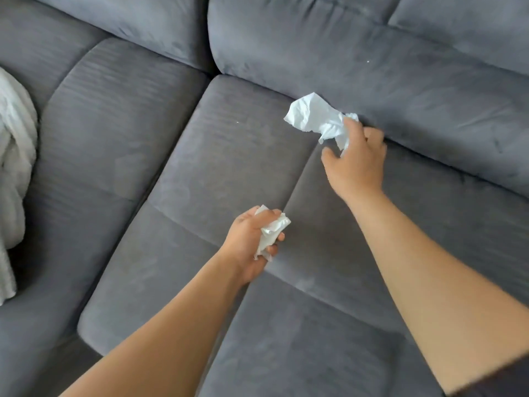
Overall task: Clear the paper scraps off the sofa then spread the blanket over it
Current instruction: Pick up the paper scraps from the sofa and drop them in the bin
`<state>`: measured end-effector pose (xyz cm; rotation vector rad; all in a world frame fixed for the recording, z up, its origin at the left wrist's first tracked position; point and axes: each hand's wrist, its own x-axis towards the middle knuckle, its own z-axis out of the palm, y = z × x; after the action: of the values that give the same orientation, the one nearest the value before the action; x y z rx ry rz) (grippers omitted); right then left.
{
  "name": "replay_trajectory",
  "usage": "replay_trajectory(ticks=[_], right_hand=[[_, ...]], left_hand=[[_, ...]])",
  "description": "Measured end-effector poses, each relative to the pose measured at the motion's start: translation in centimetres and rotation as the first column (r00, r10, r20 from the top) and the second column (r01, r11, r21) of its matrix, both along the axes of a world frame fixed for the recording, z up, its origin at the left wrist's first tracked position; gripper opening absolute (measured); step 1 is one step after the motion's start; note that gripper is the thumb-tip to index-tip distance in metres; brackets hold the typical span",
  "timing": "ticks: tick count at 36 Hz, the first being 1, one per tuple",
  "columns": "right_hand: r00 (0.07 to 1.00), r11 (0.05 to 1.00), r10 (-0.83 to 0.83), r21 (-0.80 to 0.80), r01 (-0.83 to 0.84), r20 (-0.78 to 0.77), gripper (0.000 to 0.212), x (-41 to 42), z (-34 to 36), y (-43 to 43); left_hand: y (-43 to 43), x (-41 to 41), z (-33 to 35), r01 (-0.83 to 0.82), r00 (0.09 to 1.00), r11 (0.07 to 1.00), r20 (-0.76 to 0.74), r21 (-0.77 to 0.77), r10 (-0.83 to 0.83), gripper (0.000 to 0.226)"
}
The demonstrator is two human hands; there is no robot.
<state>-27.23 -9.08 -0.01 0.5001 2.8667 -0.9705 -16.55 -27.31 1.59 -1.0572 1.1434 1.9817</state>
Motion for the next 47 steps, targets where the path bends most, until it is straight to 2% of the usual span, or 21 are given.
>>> replay_trajectory(ticks=[3,6,9,10,11,13,15,18,20,22,23,25,26,28,30,31,33,36,40,44,47], right_hand=[[0.997,0.998,-0.037,0.047,0.034,0.061,0.059,-3.5,-1.9,-0.6],[0.997,0.997,-0.072,0.044,0.07,0.033,0.036,-4.7,-3.1,-1.3],[0.971,0.969,-0.235,-0.095,0.23,-0.042,0.025,-3.3,-2.6,-1.7],[0.966,0.965,-0.237,-0.138,0.223,-0.1,0.022,-2.1,-1.9,-2.3],[0.966,0.971,-0.199,-0.167,0.171,-0.166,0.018,-0.7,-1.1,-3.1],[0.972,0.981,-0.004,-0.187,-0.041,-0.233,0.014,3.0,0.6,-4.8],[0.951,0.937,0.26,-0.195,-0.29,-0.164,0.013,7.2,2.1,-6.1],[0.806,0.799,0.592,-0.118,-0.59,-0.021,0.008,12.3,3.5,-7.6],[0.764,0.763,0.643,-0.117,-0.635,0.051,0.016,13.4,4.2,-8.1],[0.735,0.745,0.666,-0.166,-0.647,0.126,0.024,12.8,4.6,-8.1],[0.711,0.732,0.68,-0.225,-0.644,0.178,0.024,12.3,4.8,-8.0],[0.692,0.721,0.683,-0.365,-0.589,0.233,0.017,10.5,5.4,-7.4],[0.715,0.728,0.664,-0.41,-0.55,0.22,0.016,9.4,5.5,-7.1],[0.821,0.791,0.556,-0.384,-0.476,0.13,0.021,6.2,5.4,-6.0],[0.946,0.906,0.324,-0.28,-0.318,-0.026,0.019,2.1,5.0,-4.6],[0.977,0.952,0.176,-0.233,-0.199,-0.118,0.016,0.0,4.8,-3.6],[0.958,0.99,-0.061,-0.141,0.021,-0.281,0.013,-4.1,4.4,-1.4],[0.895,0.971,-0.24,-0.094,0.221,-0.375,0.021,-8.4,3.8,1.2],[0.903,0.964,-0.263,-0.063,0.257,-0.34,0.023,-10.3,2.7,2.2],[0.907,0.972,-0.224,-0.02,0.233,-0.356,0.013,-10.5,2.1,2.4],[0.902,0.97,-0.227,0.001,0.244,-0.366,0.008,-10.6,1.9,2.3]], left_hand=[[-0.4,0.8,-0.1,-0.016,1.0,1.0,0.012,0.023,0.015,0.034],[-0.5,1.9,0.0,-0.081,0.996,0.991,0.05,0.107,0.076,0.024],[-0.2,2.6,0.1,-0.122,0.99,0.986,0.079,0.117,0.113,0.03],[-0.3,2.9,0.1,-0.137,0.989,0.985,0.076,0.102,0.13,0.031],[-0.4,2.9,0.1,-0.151,0.987,0.985,0.069,0.087,0.145,0.029],[-0.5,2.7,0.3,-0.158,0.986,0.986,0.057,0.055,0.155,0.018],[-0.6,2.1,0.4,-0.154,0.987,0.987,0.056,0.037,0.152,0.016],[-1.2,1.4,0.6,-0.141,0.986,0.985,0.103,0.103,0.13,0.034],[-1.5,1.6,0.6,0.013,0.997,0.991,0.075,0.135,-0.023,0.036],[-1.7,2.2,0.7,0.116,0.991,0.99,0.059,0.084,-0.121,0.031],[-1.9,2.4,0.6,0.106,0.991,0.992,0.072,0.069,-0.111,0.028],[-2.3,2.5,0.4,-0.027,0.996,0.994,0.083,0.107,0.018,0.027],[-2.7,2.5,0.2,-0.098,0.992,0.988,0.085,0.118,0.089,0.029],[-3.4,2.0,0.2,-0.152,0.986,0.984,0.087,0.094,0.144,0.03],[-4.3,1.8,0.2,-0.177,0.982,0.98,0.088,0.094,0.168,0.029],[-4.6,1.6,0.3,-0.192,0.98,0.976,0.082,0.104,0.184,0.03],[-5.1,1.5,0.5,-0.201,0.978,0.972,0.083,0.123,0.192,0.03],[-5.5,1.7,0.3,-0.258,0.966,0.953,0.076,0.156,0.249,0.026],[-6.1,2.0,-0.5,-0.26,0.966,0.956,0.04,0.138,0.257,0.029],[-7.0,2.4,-1.4,-0.152,0.985,0.984,0.091,0.094,0.143,0.033],[-7.2,2.6,-1.8,-0.13,0.987,0.988,0.105,0.089,0.121,0.029]])
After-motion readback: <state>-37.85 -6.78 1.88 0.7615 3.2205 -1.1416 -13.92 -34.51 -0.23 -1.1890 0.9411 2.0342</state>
